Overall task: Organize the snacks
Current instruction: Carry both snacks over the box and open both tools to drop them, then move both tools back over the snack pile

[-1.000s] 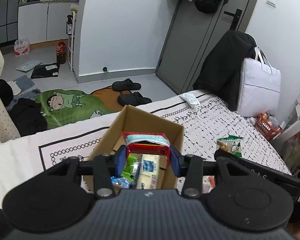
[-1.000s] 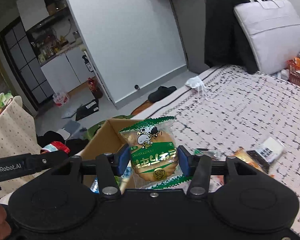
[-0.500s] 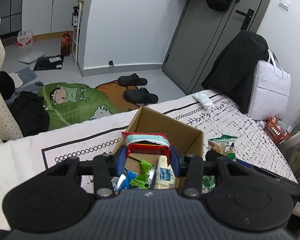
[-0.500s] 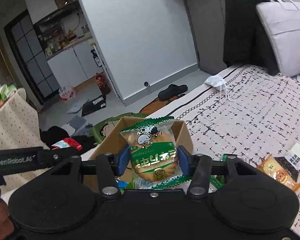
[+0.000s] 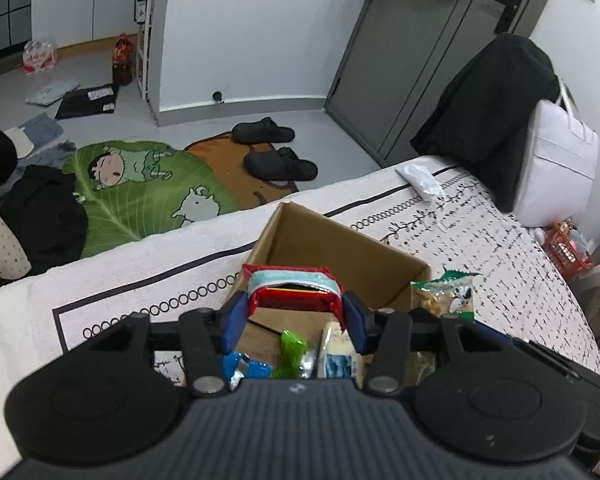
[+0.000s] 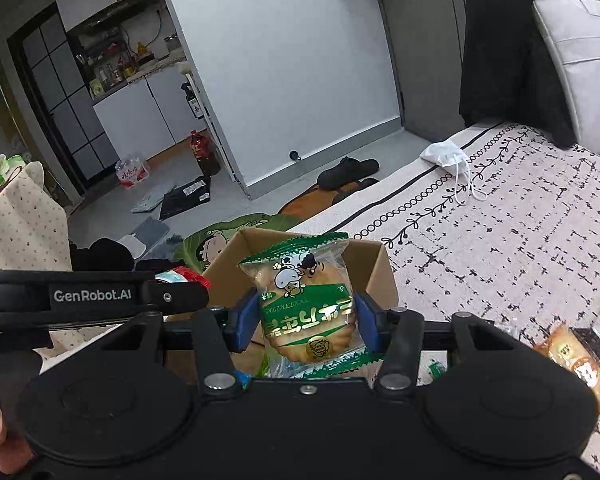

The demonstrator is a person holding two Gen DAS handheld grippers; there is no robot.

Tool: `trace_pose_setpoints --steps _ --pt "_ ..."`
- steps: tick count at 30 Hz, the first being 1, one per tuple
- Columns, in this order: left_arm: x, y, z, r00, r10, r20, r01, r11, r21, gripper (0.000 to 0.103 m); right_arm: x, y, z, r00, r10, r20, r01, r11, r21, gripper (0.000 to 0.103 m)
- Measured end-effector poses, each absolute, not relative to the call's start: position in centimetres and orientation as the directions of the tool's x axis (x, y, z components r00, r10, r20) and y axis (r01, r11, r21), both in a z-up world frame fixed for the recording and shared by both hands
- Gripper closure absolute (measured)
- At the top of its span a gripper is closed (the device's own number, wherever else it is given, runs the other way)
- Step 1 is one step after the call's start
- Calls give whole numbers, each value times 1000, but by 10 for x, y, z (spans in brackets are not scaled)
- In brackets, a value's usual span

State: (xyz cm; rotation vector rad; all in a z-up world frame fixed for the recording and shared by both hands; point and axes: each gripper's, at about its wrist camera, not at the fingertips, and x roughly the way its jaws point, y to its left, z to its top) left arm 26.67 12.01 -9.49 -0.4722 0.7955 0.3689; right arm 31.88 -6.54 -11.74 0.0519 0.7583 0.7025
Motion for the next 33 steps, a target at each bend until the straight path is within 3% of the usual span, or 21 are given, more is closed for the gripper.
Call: trace_pose_setpoints --steps 2,7,12,16,26,28,33 --pt "271 125 -95 645 119 -754 -486 826 -285 39 323 -63 -119 512 598 -617 -561 777 287 53" --pt "271 138 -90 664 110 -739 -488 813 -317 26 329 -59 -121 511 592 -623 -550 782 293 53" --pt "269 147 -86 664 121 -738 -510 796 -328 25 329 -55 -120 520 589 -618 -547 786 289 49" --pt "264 149 -84 650 129 -749 -526 788 -321 24 327 -57 -114 542 571 -617 -539 799 266 23" --pt "245 132 -70 631 146 -762 -524 804 -280 24 321 -90 -100 543 522 -657 -461 840 286 22" --pt "241 127 -67 631 151 -761 -522 808 -273 24 316 -95 -95 543 526 -655 -467 837 284 17" --pt "232 116 -58 645 146 -750 -514 809 -284 14 303 -108 -82 539 542 -645 -487 825 286 12"
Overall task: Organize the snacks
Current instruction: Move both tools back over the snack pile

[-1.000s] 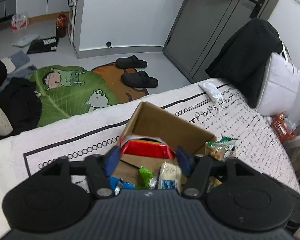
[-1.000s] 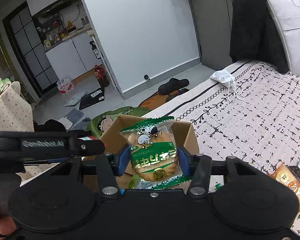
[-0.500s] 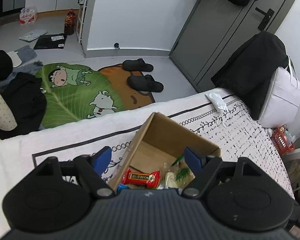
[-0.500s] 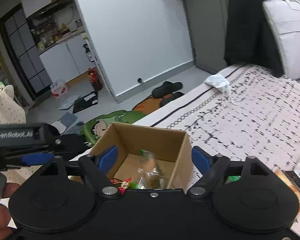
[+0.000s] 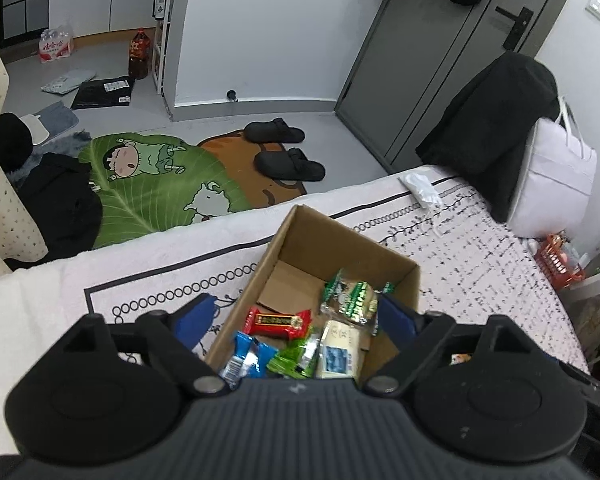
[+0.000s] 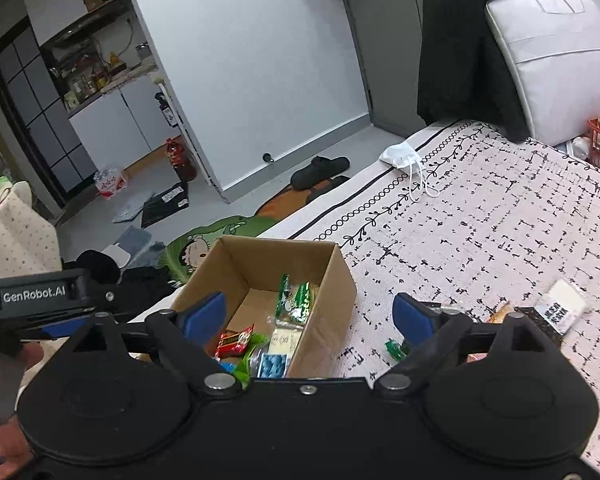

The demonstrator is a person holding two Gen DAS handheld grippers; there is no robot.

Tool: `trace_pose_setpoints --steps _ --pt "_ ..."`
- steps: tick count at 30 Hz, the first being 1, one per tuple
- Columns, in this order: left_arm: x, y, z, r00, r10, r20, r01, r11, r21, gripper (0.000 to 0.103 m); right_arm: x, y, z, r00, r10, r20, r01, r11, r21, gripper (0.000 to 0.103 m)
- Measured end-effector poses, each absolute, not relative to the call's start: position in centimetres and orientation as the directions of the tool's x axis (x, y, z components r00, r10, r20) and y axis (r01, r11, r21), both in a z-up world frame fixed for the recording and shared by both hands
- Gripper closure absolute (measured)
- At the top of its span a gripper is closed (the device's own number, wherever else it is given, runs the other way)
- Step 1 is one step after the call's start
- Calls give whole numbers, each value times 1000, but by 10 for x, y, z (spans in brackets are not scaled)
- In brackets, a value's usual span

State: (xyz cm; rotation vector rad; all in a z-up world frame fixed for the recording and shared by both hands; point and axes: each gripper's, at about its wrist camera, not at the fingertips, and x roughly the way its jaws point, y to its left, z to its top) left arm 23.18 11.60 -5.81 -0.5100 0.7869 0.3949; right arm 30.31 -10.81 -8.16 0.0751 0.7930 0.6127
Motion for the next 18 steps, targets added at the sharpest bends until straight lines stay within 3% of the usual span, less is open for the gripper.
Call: trace_pose_setpoints --steps 4,10,18 --pt "222 105 -50 664 152 -733 -502 816 -285 5 296 -121 -72 535 552 -640 -487 820 300 7" --pt "209 88 -40 682 182 -709 -504 819 -274 0 285 -142 -62 550 535 -641 -472 833 290 0" --pt "200 60 -30 711 148 -688 -451 846 -284 0 276 -178 -46 592 502 -630 -446 856 263 0"
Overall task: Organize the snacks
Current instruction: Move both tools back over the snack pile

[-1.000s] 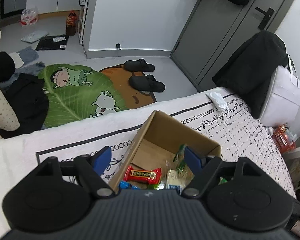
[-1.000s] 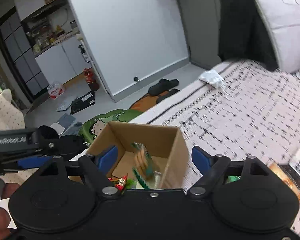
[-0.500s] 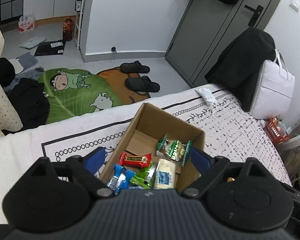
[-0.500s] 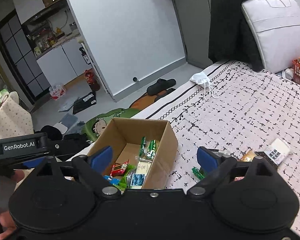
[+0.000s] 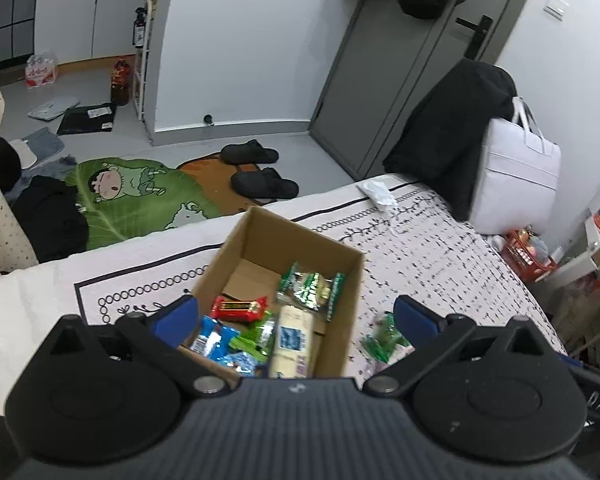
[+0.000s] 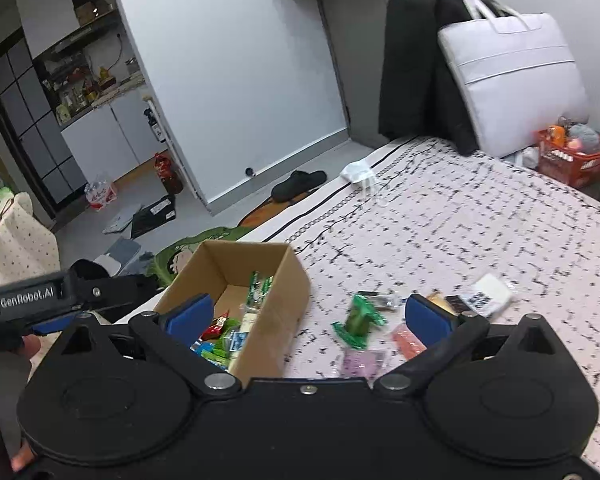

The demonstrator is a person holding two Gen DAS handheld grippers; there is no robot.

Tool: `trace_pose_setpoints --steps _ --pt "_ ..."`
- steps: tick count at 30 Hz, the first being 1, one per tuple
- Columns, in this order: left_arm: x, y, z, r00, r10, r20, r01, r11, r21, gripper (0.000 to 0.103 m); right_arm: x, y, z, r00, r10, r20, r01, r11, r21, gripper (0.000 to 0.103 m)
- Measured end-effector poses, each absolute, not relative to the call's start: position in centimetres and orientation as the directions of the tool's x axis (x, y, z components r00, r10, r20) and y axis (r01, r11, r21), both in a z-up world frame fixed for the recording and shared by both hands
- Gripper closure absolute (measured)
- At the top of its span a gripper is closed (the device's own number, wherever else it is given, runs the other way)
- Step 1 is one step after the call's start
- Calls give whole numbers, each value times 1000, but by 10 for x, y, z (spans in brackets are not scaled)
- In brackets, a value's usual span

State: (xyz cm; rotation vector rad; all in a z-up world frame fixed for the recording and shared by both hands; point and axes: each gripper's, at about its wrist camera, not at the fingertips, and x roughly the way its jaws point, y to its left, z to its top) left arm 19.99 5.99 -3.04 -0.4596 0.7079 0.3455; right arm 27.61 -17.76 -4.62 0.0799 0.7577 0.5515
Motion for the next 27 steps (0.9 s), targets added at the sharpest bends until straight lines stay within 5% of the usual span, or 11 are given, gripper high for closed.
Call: trace_pose_setpoints --steps 27 --pt "203 -29 -13 745 97 -660 -361 891 -277 0 273 -301 -26 663 439 -607 -330 898 290 0"
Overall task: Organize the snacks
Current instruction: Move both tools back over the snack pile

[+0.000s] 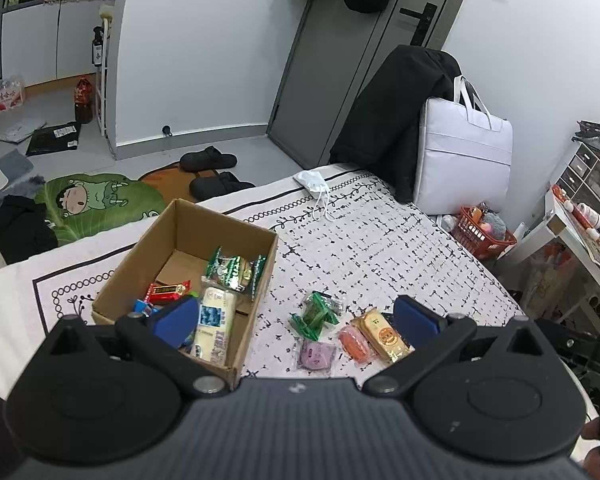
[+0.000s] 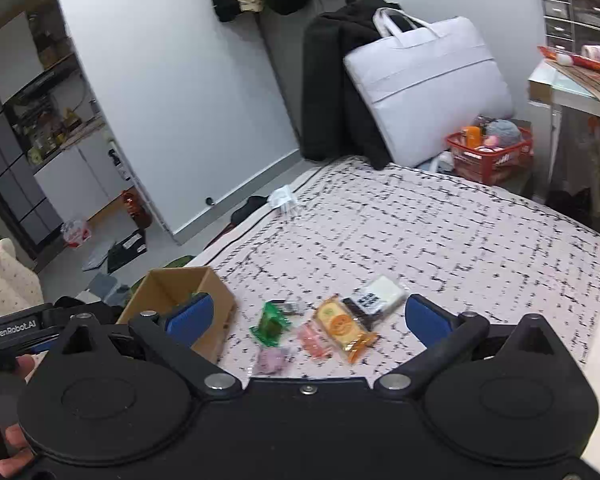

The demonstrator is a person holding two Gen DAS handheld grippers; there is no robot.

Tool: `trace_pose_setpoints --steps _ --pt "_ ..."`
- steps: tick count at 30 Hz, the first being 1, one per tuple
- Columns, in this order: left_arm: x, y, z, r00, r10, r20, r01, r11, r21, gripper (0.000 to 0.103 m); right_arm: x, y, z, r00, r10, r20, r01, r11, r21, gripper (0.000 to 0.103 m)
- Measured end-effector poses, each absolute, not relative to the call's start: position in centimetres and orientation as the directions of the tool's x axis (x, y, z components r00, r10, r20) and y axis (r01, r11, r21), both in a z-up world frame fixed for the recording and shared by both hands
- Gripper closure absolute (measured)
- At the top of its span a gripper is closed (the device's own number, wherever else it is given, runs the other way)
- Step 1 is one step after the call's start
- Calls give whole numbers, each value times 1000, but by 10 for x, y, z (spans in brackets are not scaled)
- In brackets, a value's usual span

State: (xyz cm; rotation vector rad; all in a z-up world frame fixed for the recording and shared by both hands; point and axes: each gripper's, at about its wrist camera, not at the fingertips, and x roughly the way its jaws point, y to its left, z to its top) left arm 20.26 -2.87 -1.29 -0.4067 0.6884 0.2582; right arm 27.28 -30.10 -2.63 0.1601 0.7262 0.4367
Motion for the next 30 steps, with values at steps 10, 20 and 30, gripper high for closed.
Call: trace_pose_setpoints --steps 10,20,30 --pt "224 -58 -25 717 64 -694 -344 899 -273 0 284 -336 -35 684 415 -600 -252 906 340 0" --pt "244 -80 -57 679 47 -732 -333 909 -251 0 297 -342 -60 654 406 -638 -231 911 343 0" --pt "264 -90 -89 667 47 -743 -314 923 -223 4 306 -329 -77 632 391 -668 -305 919 249 7"
